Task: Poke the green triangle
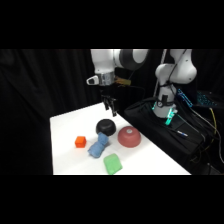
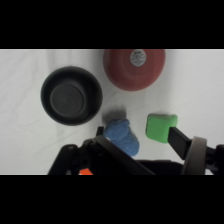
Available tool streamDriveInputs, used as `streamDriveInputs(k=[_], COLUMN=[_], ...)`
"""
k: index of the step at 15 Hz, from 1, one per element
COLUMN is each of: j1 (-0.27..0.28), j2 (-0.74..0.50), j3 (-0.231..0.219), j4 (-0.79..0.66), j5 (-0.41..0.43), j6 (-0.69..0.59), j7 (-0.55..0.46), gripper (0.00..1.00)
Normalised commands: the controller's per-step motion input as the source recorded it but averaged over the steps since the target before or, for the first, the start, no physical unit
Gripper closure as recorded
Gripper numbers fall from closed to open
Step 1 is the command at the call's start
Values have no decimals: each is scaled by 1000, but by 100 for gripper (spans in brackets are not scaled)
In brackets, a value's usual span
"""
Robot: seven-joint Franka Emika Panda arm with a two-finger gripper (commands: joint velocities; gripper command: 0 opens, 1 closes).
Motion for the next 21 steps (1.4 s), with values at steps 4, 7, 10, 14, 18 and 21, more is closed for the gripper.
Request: streamDriveInputs(k=[4, 7, 10, 14, 18, 21], j1=[36, 111, 118, 108, 108, 108], j2=[39, 218, 380, 471, 387, 309], j3=[65, 120, 92, 20, -36, -54], j4=[72, 285, 424, 484, 370, 194], j5=[63, 70, -34, -133, -131, -69], j6=[32, 91, 106, 120, 116, 156], j7=[84, 312, 404, 375, 252, 178], gripper=[0, 0, 0, 36, 86, 100])
